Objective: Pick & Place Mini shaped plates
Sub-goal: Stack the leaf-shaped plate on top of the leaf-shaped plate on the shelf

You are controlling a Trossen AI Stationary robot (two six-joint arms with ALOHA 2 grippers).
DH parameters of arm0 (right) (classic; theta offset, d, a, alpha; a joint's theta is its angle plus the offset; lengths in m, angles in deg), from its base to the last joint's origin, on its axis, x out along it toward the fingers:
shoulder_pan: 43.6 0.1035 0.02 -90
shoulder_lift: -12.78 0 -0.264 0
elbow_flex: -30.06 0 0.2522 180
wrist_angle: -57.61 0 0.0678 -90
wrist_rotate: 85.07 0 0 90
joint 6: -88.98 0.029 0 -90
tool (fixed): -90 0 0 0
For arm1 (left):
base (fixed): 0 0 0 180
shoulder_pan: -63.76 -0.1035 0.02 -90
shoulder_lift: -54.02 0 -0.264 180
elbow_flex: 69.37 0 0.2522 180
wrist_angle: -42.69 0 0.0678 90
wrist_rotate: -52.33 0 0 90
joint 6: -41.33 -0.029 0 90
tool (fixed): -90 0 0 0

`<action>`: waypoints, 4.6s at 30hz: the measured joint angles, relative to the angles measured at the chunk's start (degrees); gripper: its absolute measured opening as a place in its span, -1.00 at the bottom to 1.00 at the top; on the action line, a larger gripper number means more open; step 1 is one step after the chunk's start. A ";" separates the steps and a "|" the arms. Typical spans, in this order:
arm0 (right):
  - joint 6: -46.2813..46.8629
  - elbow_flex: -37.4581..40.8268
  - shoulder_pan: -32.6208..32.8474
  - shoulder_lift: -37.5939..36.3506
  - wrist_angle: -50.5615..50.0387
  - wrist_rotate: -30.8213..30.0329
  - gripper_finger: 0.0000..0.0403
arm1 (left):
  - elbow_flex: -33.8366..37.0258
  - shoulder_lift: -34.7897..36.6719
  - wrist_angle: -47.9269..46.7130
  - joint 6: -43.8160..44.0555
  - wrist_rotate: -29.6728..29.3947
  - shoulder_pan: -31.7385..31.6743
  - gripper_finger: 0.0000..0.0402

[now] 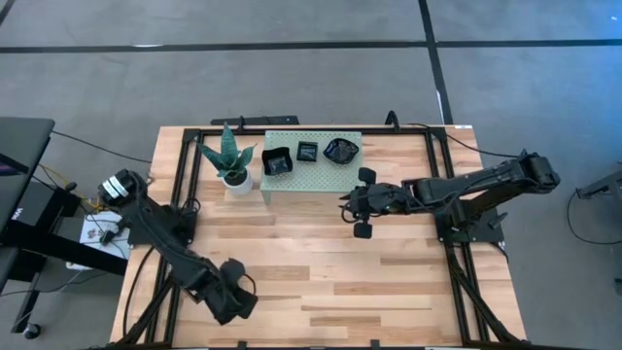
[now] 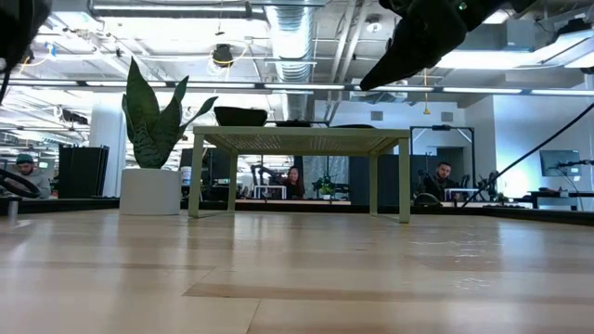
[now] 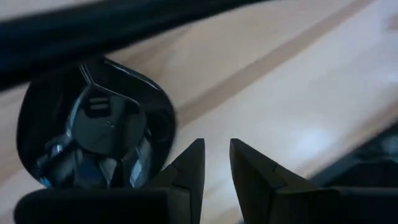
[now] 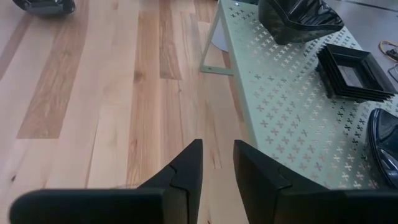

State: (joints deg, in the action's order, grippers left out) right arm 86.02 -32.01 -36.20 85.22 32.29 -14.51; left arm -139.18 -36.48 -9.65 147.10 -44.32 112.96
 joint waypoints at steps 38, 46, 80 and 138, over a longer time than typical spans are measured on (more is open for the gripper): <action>-0.53 0.00 -0.01 0.02 1.22 0.06 -0.58 | 6.06 -4.10 3.63 -6.46 6.92 -2.40 -0.62; -0.52 0.00 0.02 0.02 1.30 0.11 -0.58 | 5.48 -4.08 3.65 -11.80 7.08 -2.47 -0.76; -18.11 -7.32 -0.60 20.59 18.32 24.41 -0.58 | -8.70 -4.21 11.87 -89.09 -10.06 -27.61 -0.97; -10.48 -12.13 -1.58 24.71 9.43 28.45 -0.63 | -8.68 -4.15 17.69 -97.01 -20.47 -25.89 -0.96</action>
State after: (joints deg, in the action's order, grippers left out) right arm 75.54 -44.14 -37.79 109.93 41.72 13.94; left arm -147.86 -40.63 8.04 50.09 -64.79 87.07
